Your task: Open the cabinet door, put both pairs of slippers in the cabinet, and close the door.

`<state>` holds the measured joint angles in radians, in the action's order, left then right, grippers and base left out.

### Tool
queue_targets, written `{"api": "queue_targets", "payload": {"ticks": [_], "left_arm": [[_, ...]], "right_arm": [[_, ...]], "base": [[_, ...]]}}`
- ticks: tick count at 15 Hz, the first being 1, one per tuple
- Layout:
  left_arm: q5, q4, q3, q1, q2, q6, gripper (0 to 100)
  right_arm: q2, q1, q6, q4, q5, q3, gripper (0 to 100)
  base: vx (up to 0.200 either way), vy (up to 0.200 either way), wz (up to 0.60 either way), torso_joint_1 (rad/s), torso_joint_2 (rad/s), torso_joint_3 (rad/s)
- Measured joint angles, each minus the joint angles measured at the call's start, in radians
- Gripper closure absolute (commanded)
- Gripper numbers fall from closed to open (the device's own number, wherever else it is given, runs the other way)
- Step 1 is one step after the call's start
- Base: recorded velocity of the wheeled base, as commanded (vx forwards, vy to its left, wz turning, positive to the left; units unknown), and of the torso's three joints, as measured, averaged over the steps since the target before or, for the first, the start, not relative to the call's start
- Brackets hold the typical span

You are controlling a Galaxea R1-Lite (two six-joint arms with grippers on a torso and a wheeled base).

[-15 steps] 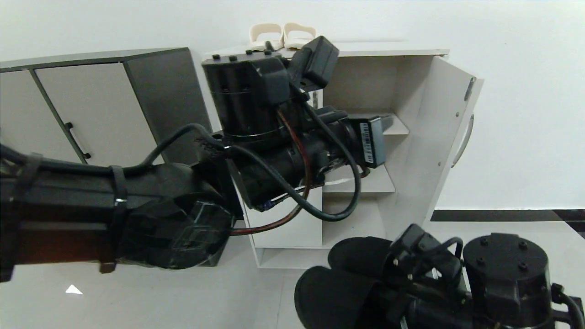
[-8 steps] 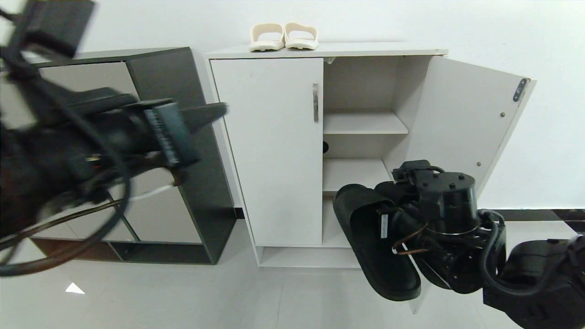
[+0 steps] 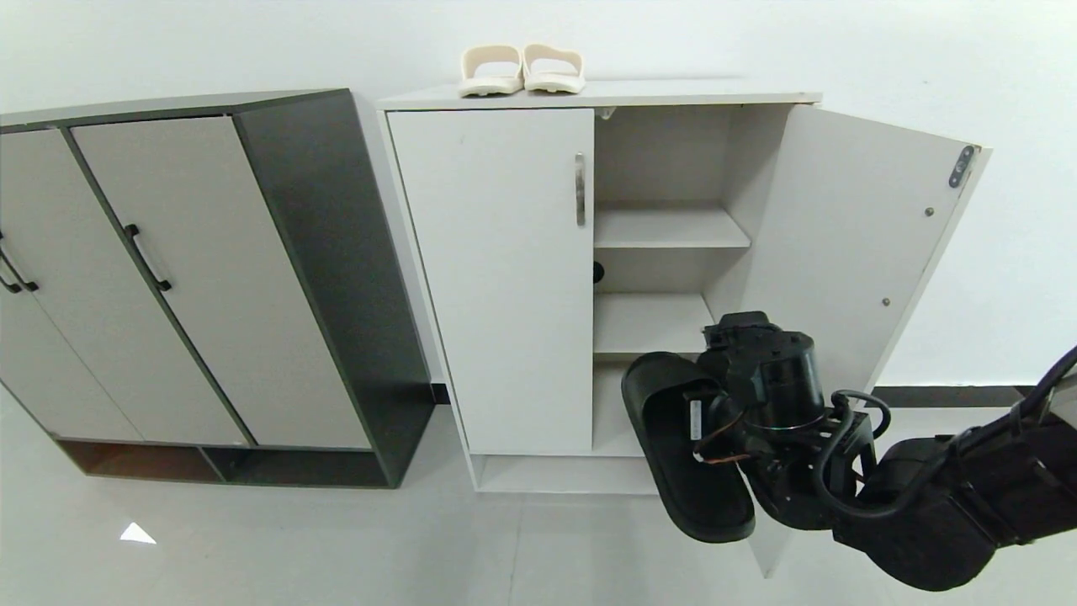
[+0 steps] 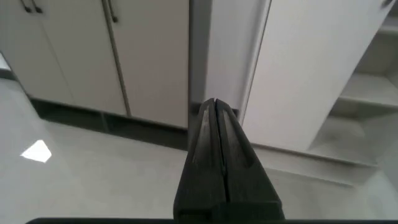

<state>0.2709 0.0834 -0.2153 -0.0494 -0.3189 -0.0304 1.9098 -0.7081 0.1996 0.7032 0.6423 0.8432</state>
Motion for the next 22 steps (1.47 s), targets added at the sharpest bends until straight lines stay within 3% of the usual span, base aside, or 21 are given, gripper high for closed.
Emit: {"api": "queue_targets", "payload": {"ticks": [1,3,7,9,15,18,22], "left_arm": [[-0.021,-0.002,0.066,0.023,0.079,0.02,100],[-0.136,-0.031,0.17,0.043,0.209,0.065,100],[-0.296,-0.085,0.213,0.05,0.301,0.045,100],[-0.305,-0.083,0.215,0.051,0.312,0.076,100],[-0.303,-0.083,0.215,0.05,0.321,0.056,100],[-0.303,-0.083,0.215,0.05,0.321,0.056,100],[-0.305,-0.083,0.215,0.052,0.321,0.057,100]], "right_arm": [[0.002,-0.001,0.0,-0.001,0.0,-0.001,100],[0.003,-0.013,0.0,0.001,0.0,-0.003,100],[0.003,-0.025,-0.001,0.008,0.0,-0.01,100],[0.003,-0.033,-0.003,0.017,0.0,-0.013,100],[0.038,-0.04,-0.002,0.013,0.09,0.141,100],[0.085,-0.028,-0.003,0.009,0.103,0.219,100],[0.149,-0.006,0.003,0.013,0.105,0.281,100]], "base": [[0.0,0.0,0.0,0.0,0.0,0.0],[0.0,0.0,0.0,0.0,0.0,0.0],[0.0,0.0,0.0,0.0,0.0,0.0],[0.0,0.0,0.0,0.0,0.0,0.0],[0.0,-0.033,0.0,0.0,0.0,0.0],[0.0,-0.2,0.0,0.002,0.01,0.001],[0.0,0.0,0.0,0.0,0.0,0.0]]}}
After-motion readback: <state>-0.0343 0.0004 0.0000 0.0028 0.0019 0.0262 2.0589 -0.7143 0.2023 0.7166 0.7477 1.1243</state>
